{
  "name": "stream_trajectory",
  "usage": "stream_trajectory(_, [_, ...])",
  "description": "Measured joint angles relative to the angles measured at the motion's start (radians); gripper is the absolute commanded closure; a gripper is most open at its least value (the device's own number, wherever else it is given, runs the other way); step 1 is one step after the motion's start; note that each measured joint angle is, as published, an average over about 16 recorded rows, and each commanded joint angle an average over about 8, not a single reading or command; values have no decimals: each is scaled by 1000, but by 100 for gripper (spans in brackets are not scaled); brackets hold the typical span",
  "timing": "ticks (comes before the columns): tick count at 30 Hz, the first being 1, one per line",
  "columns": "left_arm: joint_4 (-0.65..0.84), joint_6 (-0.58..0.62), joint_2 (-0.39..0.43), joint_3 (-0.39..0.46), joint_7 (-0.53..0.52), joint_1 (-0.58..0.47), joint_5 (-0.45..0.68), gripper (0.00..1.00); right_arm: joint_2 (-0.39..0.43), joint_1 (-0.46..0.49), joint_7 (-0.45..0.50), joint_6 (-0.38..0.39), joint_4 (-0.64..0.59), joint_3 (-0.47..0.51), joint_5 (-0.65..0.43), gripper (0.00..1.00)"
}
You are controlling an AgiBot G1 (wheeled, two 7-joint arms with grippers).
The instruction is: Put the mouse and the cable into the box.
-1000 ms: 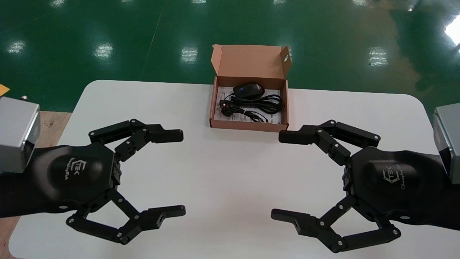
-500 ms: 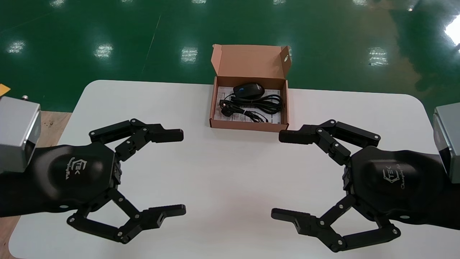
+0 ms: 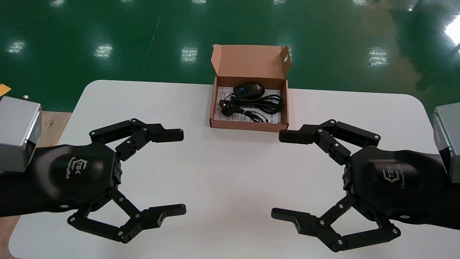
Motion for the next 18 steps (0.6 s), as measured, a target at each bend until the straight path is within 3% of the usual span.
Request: stream_trajectory(18, [0,0,0,0,0,0,0,0,0,0,0,0,0,0,0,0])
